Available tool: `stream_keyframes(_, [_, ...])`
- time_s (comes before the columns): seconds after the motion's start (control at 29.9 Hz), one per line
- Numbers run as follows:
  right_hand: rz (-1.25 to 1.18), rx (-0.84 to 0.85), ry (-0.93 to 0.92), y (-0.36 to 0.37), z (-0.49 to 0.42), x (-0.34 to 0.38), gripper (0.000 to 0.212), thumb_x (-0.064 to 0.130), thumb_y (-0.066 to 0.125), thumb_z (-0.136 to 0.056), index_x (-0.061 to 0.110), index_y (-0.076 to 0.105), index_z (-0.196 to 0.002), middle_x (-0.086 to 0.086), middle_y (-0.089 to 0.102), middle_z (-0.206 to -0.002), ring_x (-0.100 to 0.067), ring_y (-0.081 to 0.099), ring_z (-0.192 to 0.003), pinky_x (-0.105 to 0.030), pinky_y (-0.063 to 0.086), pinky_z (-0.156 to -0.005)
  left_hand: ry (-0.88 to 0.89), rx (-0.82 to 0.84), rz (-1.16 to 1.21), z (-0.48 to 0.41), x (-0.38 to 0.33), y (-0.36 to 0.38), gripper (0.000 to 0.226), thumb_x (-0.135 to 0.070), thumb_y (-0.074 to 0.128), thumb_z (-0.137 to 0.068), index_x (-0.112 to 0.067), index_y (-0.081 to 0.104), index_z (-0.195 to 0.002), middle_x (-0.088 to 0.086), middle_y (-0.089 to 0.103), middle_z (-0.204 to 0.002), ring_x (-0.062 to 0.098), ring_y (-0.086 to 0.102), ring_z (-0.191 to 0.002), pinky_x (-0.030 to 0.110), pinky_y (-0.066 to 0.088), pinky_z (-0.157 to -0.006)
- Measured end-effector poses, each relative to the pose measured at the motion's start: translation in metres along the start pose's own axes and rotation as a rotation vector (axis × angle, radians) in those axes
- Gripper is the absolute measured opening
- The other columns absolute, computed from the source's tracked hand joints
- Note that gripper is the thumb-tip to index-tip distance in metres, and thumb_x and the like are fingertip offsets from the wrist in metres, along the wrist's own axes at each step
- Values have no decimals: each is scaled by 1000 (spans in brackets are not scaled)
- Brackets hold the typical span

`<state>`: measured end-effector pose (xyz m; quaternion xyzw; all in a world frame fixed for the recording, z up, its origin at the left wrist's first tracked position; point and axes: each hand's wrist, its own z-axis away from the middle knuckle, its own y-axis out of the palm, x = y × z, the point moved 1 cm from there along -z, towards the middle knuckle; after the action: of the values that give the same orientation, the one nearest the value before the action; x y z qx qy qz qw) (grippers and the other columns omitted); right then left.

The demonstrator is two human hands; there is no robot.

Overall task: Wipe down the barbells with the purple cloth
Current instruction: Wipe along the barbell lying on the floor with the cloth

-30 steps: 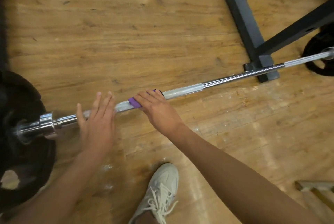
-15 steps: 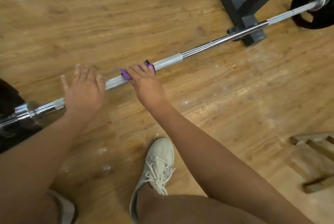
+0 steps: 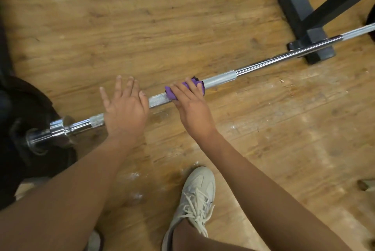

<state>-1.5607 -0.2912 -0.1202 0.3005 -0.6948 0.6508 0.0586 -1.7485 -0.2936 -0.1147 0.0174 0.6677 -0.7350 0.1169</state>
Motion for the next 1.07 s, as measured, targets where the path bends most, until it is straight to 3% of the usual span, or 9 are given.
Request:
stream_keyframes(0.17, [45, 33, -122, -13, -7, -9, 36, 16, 46, -103, 9, 59, -135, -3, 61, -135, -32, 48, -132, -52, 32, -115, -2, 9, 5, -1, 1, 1, 54, -31, 25, -104, -14, 42, -153, -3, 35, -162, 21, 16, -155, 60, 4, -120])
stream_keyframes(0.37, [20, -6, 88, -15, -8, -7, 34, 14, 51, -103, 12, 59, -136, 2, 62, -132, -29, 42, -137, -49, 19, -123, 3, 8, 15, 0, 0, -1, 55, -31, 23, -105, -14, 42, -153, -3, 35, -161, 22, 15, -155, 60, 6, -122])
stream_keyframes(0.57, [59, 57, -142, -18, -6, -6, 38, 13, 51, -100, 7, 58, -137, -5, 61, -137, -33, 47, -134, -49, 31, -118, 0, 1, 15, 0, 0, -1, 56, -32, 20, -105, -14, 42, -153, -3, 36, -161, 22, 17, -154, 59, 7, -121])
stream_keyframes(0.7, [77, 11, -90, -28, -11, -25, 35, 13, 50, -101, 7, 60, -135, -4, 63, -133, -35, 50, -130, -40, 24, -116, 2, -6, 29, -1, 0, -1, 61, -34, 15, -102, -14, 44, -151, -3, 38, -160, 21, 19, -154, 56, 10, -121])
stream_keyframes(0.8, [59, 3, 33, -13, -4, -4, 37, 11, 54, -101, 9, 58, -138, -1, 61, -137, -35, 43, -138, -50, 24, -121, 0, 6, 33, 1, -1, 0, 55, -32, 20, -105, -14, 45, -151, -2, 39, -159, 21, 20, -154, 54, 12, -122])
stream_keyframes(0.87, [44, 6, 19, -5, 1, 10, 40, 9, 58, -99, 10, 57, -139, -1, 60, -139, -35, 41, -140, -54, 23, -121, -5, -22, 35, 2, 0, 0, 55, -32, 21, -105, -13, 51, -147, -1, 45, -156, 22, 25, -152, 55, 18, -120])
stream_keyframes(1.0, [46, 38, -103, -9, -3, 5, 40, 9, 56, -99, 8, 58, -138, -3, 61, -138, -35, 47, -135, -54, 33, -116, -2, -58, 48, 1, -1, 1, 60, -34, 18, -101, -11, 61, -137, 2, 54, -149, 25, 33, -149, 54, 25, -116])
stream_keyframes(1.07, [51, 33, -67, -17, -6, -6, 38, 15, 48, -101, 9, 59, -137, -3, 62, -136, -32, 49, -133, -53, 32, -117, 5, -57, 54, 1, -1, 1, 60, -34, 19, -101, -11, 64, -133, 2, 55, -147, 25, 33, -148, 53, 26, -115])
